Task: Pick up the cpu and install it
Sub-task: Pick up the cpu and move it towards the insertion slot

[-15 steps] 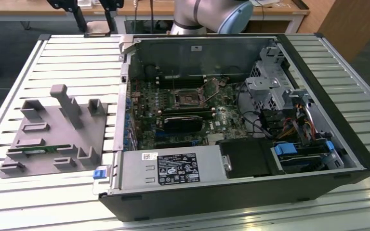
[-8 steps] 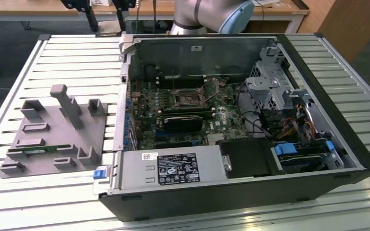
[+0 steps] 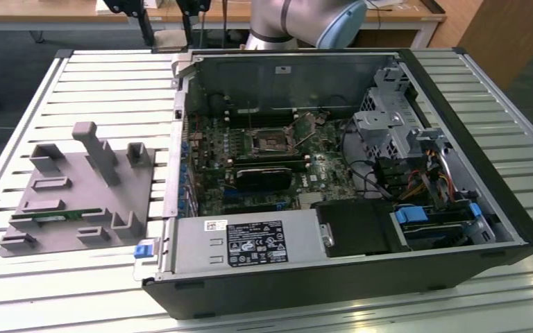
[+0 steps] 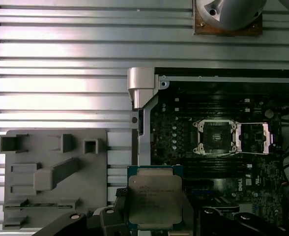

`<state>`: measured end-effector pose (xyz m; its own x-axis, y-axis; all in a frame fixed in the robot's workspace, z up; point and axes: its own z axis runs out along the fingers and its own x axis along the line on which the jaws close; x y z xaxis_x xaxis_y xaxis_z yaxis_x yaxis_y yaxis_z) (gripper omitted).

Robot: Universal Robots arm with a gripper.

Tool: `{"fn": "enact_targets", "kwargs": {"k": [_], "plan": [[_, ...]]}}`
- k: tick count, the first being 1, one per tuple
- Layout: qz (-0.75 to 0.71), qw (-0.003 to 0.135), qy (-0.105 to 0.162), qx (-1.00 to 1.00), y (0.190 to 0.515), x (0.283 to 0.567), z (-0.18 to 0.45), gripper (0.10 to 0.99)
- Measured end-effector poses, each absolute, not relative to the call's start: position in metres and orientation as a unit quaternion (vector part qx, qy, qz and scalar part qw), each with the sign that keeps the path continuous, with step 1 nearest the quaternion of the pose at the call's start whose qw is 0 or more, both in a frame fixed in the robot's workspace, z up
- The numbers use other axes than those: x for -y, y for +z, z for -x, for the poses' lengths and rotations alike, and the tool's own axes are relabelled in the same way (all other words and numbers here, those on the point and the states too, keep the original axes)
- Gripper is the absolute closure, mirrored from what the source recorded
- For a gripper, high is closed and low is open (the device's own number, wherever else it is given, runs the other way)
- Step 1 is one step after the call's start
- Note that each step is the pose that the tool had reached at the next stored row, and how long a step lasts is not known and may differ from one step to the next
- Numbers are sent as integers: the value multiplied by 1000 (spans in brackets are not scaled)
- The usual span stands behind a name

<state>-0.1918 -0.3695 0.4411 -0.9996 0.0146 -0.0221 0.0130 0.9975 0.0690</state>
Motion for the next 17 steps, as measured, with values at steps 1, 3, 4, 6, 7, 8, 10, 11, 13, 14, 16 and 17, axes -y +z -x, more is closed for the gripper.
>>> {"fn": "enact_targets", "kwargs": {"k": [1,3,4,6,7,8,10,11,13,14,16,17], "plan": [[-7,11,34,-999,441,369,190,557],[-7,11,34,-999,441,369,187,557],[-7,11,34,-999,441,369,185,557],[-7,11,34,-999,441,369,181,557],[-7,11,34,-999,441,369,180,557],[-7,11,34,-999,441,369,178,557],[-7,11,34,-999,441,369,175,557],[-7,11,34,-999,441,368,174,557],[-7,11,34,-999,440,367,171,557],[-7,11,34,-999,440,367,168,557],[-7,11,34,-999,440,366,160,557],[-7,11,34,-999,440,366,155,557]]}}
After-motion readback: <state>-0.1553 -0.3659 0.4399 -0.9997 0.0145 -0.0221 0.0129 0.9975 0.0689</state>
